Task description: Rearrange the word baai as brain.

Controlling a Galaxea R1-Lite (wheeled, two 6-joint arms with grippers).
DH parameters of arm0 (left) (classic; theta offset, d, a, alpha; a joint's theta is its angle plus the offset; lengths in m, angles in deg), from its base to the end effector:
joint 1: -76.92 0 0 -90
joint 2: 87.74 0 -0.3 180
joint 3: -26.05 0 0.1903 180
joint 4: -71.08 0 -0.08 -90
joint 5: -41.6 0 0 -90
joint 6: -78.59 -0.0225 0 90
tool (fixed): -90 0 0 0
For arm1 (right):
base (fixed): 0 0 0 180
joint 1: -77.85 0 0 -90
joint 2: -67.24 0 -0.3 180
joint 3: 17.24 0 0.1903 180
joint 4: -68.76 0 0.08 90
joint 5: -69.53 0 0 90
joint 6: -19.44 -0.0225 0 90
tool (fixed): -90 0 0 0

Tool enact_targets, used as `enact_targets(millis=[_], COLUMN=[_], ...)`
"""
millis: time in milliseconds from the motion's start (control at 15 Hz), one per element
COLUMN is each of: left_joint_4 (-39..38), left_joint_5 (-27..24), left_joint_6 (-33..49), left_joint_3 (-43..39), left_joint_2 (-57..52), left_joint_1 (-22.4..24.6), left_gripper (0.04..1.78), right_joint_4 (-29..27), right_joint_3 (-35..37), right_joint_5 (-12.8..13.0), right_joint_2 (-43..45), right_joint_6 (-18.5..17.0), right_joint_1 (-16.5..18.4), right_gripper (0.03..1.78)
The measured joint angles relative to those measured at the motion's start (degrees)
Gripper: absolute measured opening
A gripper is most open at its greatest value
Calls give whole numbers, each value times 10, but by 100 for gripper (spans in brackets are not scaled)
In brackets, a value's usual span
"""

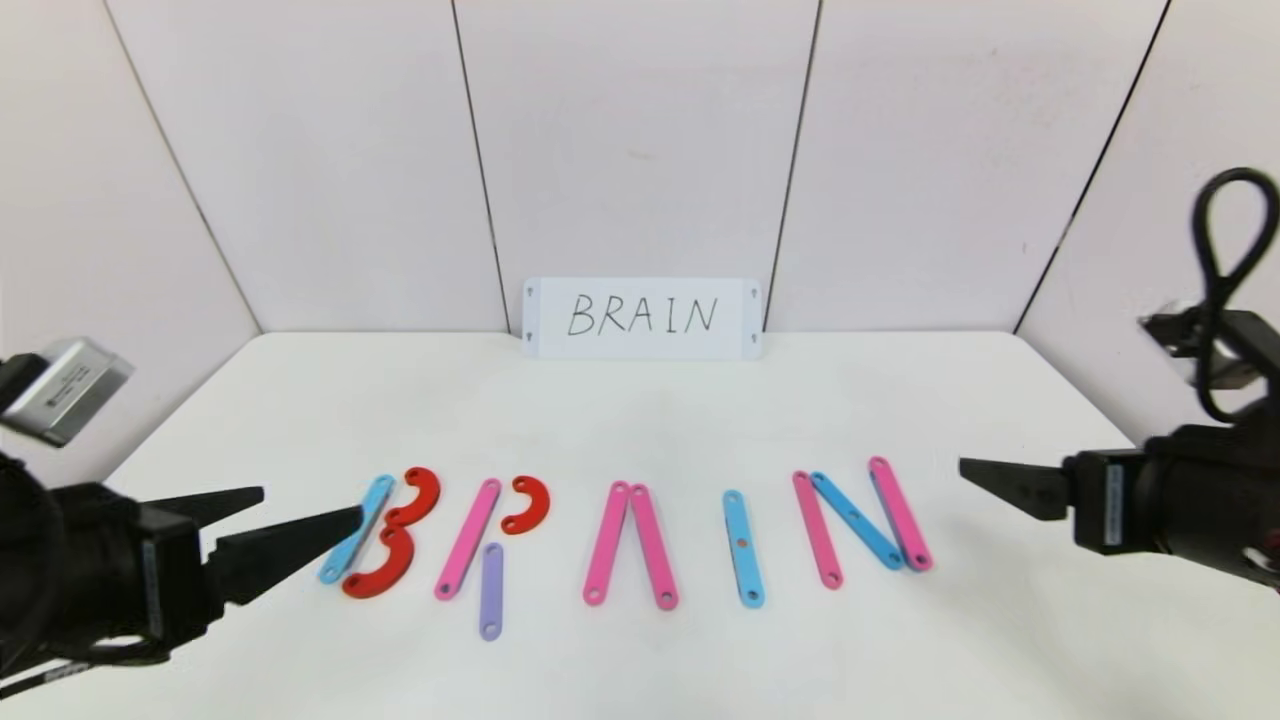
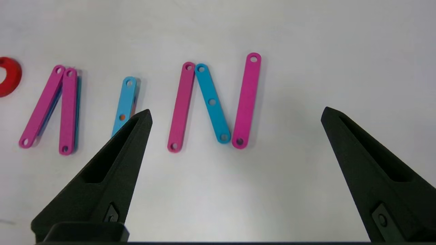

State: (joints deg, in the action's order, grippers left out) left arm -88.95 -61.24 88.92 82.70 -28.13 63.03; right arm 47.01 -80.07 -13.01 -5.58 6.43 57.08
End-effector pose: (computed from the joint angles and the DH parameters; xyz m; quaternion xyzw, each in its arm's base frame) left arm 0.1271 -0.0366 0.2092 -0.0840 0.2183 -0.2077 0.9498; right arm 0.1748 0.0632 0.1998 0.0420 0.2761 0.0807 0.9568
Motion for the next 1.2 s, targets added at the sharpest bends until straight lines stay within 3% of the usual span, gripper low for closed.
enact_targets(millis=[333,600,733,933,1067,1200], left_joint_4=[92,216,282,294,296,316], left_joint_5=[30,73,80,80,78,77], left_joint_6=[-32,-75,-79,-80,-82,-84], left_joint_3=[-57,-45,-20,-10,-9,-9], left_joint_2=[-184,-322,-367,-397,-413,-443], left_joint_1=[0,0,6,58,100,116], left_gripper=[173,173,173,173,173,173], right_joint_4=[-132,-193,-206,-210,-211,-205], right_joint_3=[23,31,34,38,49,74], right_joint_5=[6,7,7,1,-3,-4], right_joint_2=[209,356,409,471,512,557], right_joint_6=[2,19,34,75,110,138], right_joint_1=[-5,8,53,149,181,192], right_gripper=[174,174,174,174,174,174])
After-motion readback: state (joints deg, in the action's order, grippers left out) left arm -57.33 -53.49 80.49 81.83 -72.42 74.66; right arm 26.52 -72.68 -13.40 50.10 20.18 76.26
